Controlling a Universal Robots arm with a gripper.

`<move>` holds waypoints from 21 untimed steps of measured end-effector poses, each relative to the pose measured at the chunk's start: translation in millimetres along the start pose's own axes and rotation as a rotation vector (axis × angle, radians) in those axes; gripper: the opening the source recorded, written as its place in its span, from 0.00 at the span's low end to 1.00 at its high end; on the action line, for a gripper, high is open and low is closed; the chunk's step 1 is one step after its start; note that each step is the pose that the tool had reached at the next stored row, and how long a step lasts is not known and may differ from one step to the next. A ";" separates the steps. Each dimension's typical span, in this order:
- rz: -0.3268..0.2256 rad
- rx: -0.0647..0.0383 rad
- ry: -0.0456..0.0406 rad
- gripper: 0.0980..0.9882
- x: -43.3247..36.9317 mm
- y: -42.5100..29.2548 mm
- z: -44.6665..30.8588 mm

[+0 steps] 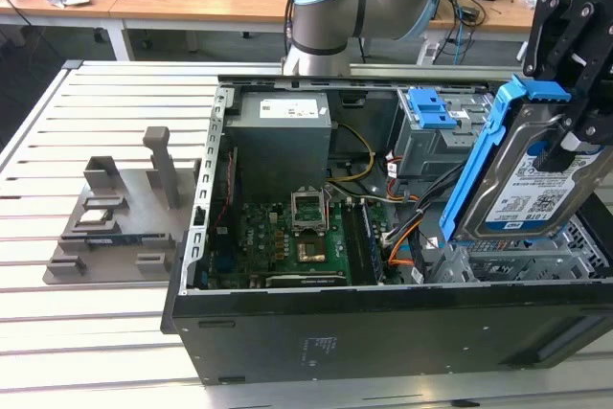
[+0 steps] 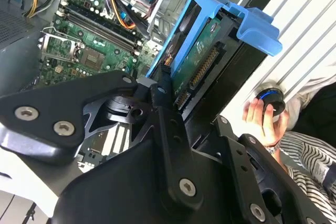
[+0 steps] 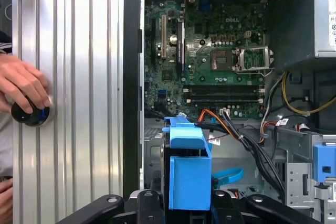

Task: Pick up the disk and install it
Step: 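Pick up the disk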

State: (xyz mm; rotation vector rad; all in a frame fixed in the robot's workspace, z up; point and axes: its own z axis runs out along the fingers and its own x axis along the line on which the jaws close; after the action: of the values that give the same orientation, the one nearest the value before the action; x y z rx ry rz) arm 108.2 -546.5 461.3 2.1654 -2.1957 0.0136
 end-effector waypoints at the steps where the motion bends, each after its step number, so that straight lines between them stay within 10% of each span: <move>1: 0.000 0.000 0.0003 0.29 0.0 -0.9 0.0; 21: 0.000 -0.002 0.0062 0.29 -7.4 -44.9 0.0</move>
State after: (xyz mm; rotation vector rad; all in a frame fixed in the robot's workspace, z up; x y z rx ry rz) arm 153.2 -539.8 459.4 2.1614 -2.1915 0.0180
